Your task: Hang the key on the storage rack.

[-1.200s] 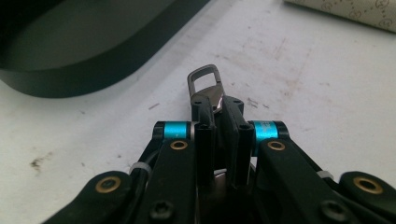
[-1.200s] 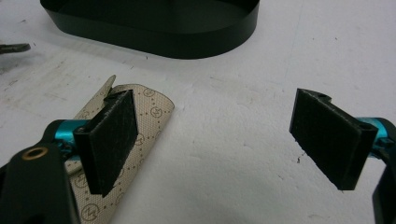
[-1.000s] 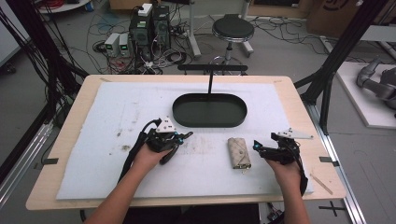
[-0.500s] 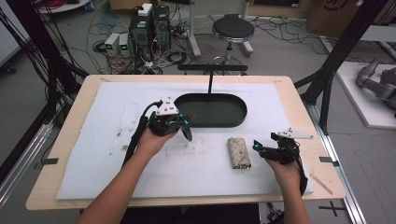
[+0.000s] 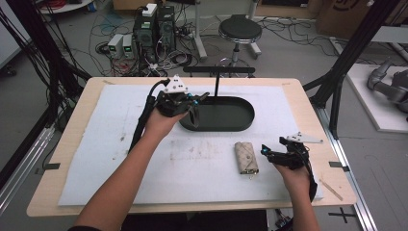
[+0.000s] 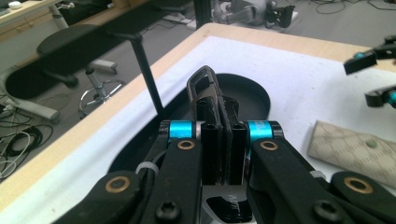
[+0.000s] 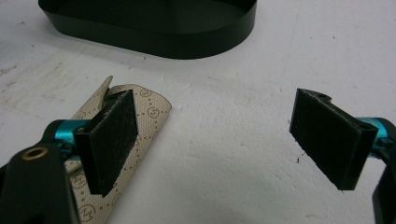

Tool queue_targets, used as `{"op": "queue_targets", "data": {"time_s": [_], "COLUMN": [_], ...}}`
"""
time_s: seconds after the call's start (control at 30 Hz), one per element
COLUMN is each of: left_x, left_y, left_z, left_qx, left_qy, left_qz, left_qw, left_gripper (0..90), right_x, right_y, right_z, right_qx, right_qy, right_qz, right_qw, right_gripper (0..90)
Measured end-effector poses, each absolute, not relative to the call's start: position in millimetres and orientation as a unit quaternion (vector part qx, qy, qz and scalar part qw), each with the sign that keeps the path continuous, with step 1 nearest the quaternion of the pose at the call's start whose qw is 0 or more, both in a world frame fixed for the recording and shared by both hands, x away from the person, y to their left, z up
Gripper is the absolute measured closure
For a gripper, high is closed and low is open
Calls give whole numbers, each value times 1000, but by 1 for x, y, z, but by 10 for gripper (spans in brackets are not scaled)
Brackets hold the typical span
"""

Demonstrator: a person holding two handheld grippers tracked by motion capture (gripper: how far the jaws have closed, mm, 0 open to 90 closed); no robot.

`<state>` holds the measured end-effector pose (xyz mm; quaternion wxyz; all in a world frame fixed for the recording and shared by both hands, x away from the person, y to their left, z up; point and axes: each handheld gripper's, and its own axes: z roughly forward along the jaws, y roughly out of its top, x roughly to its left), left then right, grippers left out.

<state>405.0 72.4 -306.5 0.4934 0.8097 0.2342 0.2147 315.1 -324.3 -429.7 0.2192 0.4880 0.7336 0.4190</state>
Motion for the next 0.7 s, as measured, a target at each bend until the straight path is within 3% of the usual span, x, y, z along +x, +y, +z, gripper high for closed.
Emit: {"op": "queue_targets", "data": {"time_s": [0.7], "left_x": [459], "left_y": [54], "left_z": [-283], "left_qx": [808], "left_qy": [257], "left_qz": [235], "left_qw": [476], "left_gripper": [877], "right_x": [315], "right_y": [-330], "right_z": [-430], "right_qx": [495], "right_qy": [727], "right_qz": [422], "right_qw": [221], "right_gripper": [158]}}
